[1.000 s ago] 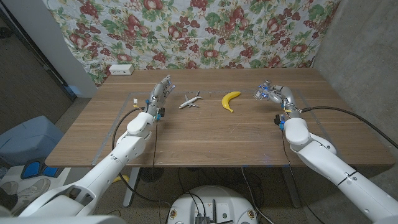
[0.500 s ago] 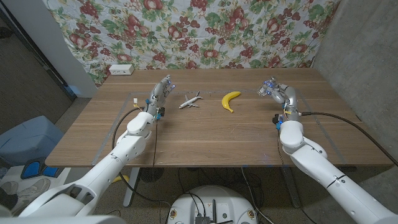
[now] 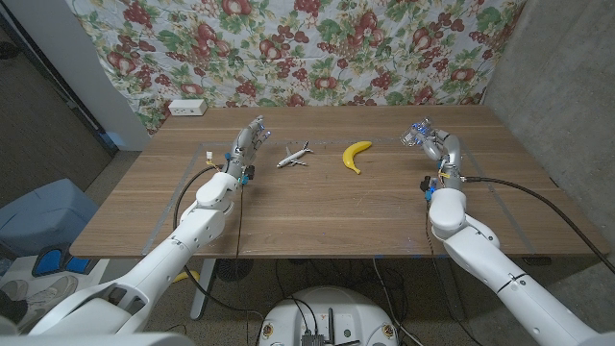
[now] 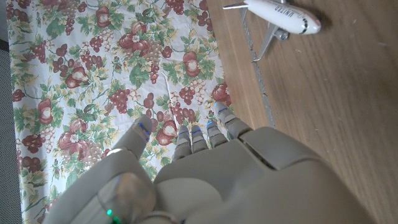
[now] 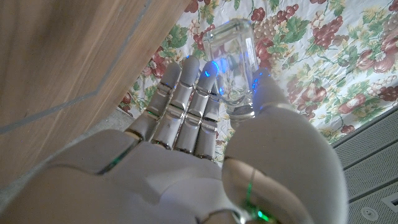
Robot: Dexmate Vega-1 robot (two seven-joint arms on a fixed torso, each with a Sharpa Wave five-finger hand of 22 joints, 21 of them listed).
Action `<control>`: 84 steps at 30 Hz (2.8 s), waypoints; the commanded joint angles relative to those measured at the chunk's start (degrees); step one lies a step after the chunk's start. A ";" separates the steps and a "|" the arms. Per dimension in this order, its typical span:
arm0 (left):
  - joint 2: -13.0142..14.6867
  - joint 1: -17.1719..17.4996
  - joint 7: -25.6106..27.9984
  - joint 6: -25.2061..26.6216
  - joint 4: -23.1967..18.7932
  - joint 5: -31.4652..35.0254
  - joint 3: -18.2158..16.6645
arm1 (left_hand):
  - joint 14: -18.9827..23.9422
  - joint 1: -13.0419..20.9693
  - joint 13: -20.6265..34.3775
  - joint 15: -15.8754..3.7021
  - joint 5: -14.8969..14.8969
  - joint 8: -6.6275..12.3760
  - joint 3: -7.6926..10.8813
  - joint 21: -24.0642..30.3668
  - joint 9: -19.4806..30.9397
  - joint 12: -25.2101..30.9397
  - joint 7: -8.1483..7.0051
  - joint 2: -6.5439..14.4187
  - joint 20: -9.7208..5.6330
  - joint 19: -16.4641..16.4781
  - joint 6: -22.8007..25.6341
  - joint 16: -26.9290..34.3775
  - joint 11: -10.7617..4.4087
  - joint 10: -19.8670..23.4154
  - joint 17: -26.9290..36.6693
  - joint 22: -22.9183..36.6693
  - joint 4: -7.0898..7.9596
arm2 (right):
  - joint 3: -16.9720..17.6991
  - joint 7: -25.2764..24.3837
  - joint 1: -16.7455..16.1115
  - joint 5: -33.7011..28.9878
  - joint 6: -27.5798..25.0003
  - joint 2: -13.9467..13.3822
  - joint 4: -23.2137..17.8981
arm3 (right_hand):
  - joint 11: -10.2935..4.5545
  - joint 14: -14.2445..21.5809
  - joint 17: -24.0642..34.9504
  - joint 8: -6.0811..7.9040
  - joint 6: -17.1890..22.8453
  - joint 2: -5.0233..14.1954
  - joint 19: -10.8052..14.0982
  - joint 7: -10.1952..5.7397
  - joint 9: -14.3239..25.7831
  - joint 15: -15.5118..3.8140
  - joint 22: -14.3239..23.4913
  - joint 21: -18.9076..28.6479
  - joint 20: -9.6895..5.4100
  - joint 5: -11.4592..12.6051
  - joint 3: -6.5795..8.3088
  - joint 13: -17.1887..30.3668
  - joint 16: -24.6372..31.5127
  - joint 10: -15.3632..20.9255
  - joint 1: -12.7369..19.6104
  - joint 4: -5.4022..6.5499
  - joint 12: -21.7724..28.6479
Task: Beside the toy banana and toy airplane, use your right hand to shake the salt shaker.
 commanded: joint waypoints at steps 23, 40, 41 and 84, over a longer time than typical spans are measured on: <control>0.71 1.16 -0.08 -0.38 -1.30 -0.28 -0.45 | 0.31 0.64 0.20 -1.67 0.34 0.13 0.03 0.02 0.19 0.12 0.03 2.21 0.02 0.50 0.62 0.16 0.06 0.10 0.18 0.22 0.18 | -0.72 10.61 -0.17 2.93 -11.17 -8.66 -7.09 | -2.87 0.18 0.20 1.09 6.00 6.86 -0.84 -4.32 4.56 -6.19 -0.01 0.97 -2.37 0.43 1.86 0.28 -0.31 2.29 7.46 1.91 -0.18; 0.90 1.87 0.16 -0.56 -2.10 -0.32 -0.59 | 0.31 0.66 0.20 -1.70 0.35 0.12 0.05 0.03 0.19 0.13 0.07 2.25 0.02 0.53 0.63 0.15 0.25 0.13 0.17 0.22 0.18 | -0.45 5.43 -1.48 1.35 -7.43 -6.19 -6.10 | -2.86 0.33 0.20 1.07 5.98 6.91 -0.97 -4.21 4.85 -6.21 -0.08 1.42 -2.40 0.50 1.87 0.21 -0.38 2.34 7.46 1.95 -0.33; 0.94 1.96 0.22 -0.56 -2.23 -0.31 -0.61 | 0.32 0.67 0.20 -1.65 0.35 0.12 0.05 0.02 0.19 0.13 0.08 2.25 0.02 0.52 0.63 0.16 0.20 0.13 0.17 0.22 0.18 | -0.31 4.90 -1.66 1.34 -7.18 -5.80 -6.03 | -2.89 0.34 0.20 1.05 5.98 6.90 -0.97 -4.21 4.83 -6.20 -0.08 1.44 -2.41 0.50 1.87 0.17 -0.38 2.37 7.46 1.95 -0.35; 1.18 1.93 -1.18 -1.27 -1.30 -1.21 -1.16 | 0.26 0.66 0.20 -1.66 0.34 0.11 0.04 0.02 0.19 0.12 -0.02 2.23 0.04 0.51 0.61 0.14 0.10 0.11 0.18 0.22 0.21 | 0.20 7.74 -1.51 2.59 -8.30 -5.11 -7.05 | -2.75 0.50 0.18 0.56 6.09 6.81 -1.13 -4.26 4.82 -6.14 -0.20 2.40 -2.88 0.43 1.87 0.44 -0.35 2.54 7.54 1.95 -0.45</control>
